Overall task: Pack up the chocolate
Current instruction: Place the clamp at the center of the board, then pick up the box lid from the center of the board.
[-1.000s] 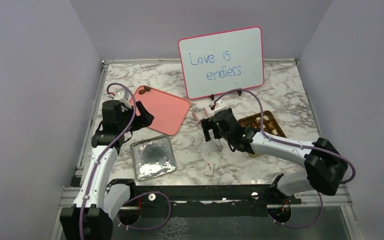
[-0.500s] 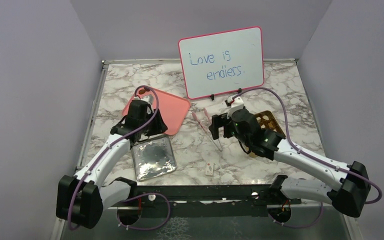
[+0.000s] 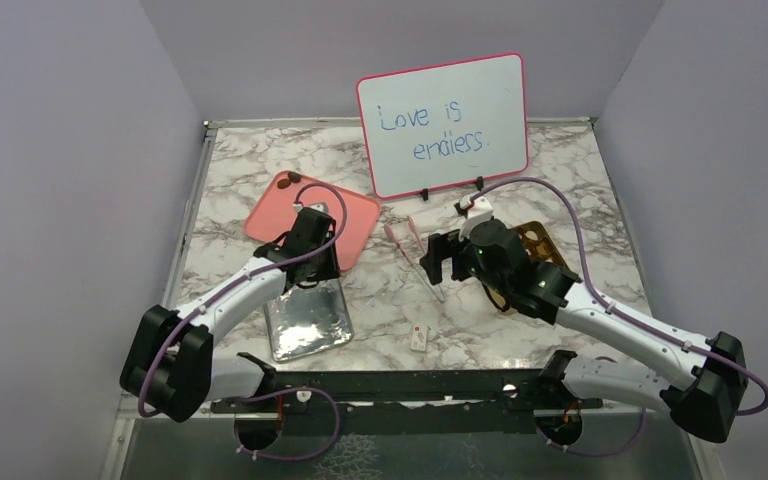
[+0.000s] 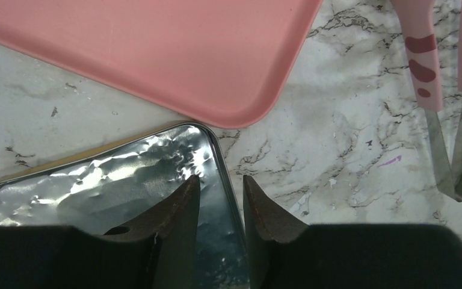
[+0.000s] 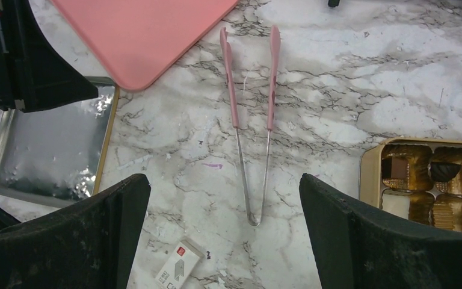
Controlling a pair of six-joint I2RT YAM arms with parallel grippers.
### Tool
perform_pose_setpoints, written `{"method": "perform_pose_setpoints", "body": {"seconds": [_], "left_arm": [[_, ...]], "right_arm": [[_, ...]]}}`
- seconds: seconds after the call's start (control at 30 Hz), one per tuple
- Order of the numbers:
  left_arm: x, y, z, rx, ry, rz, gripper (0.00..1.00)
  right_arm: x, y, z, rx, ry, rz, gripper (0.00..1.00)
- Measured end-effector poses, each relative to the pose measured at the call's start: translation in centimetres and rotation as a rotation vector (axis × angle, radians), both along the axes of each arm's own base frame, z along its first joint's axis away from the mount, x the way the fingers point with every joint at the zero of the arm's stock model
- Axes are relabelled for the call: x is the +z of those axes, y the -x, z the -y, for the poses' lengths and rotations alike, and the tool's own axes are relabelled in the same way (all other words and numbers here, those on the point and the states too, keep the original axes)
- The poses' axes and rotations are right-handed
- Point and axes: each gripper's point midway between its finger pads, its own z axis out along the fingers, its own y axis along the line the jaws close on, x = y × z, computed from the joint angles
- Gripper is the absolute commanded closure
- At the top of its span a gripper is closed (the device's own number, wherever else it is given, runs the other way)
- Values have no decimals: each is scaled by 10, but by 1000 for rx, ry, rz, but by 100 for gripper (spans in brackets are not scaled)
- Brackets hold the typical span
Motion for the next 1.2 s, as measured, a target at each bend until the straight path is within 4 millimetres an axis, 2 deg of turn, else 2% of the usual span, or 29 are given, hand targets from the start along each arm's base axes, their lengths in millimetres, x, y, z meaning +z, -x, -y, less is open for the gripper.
{"method": "perform_pose_setpoints", "body": {"seconds": [0.43,1.07,1.2], "left_arm": [[-35,15,12,-28,-84,-92,72],[-49,22,24,-61,-128,-119,79],[-49,23,25,-64,-137,-120,87]], "right_arm": [[-9,2,-5,24,13,-27,0],[-10,3,-5,30,19,-27,0],[-8,2,-4,25,17,-22,0]]}}
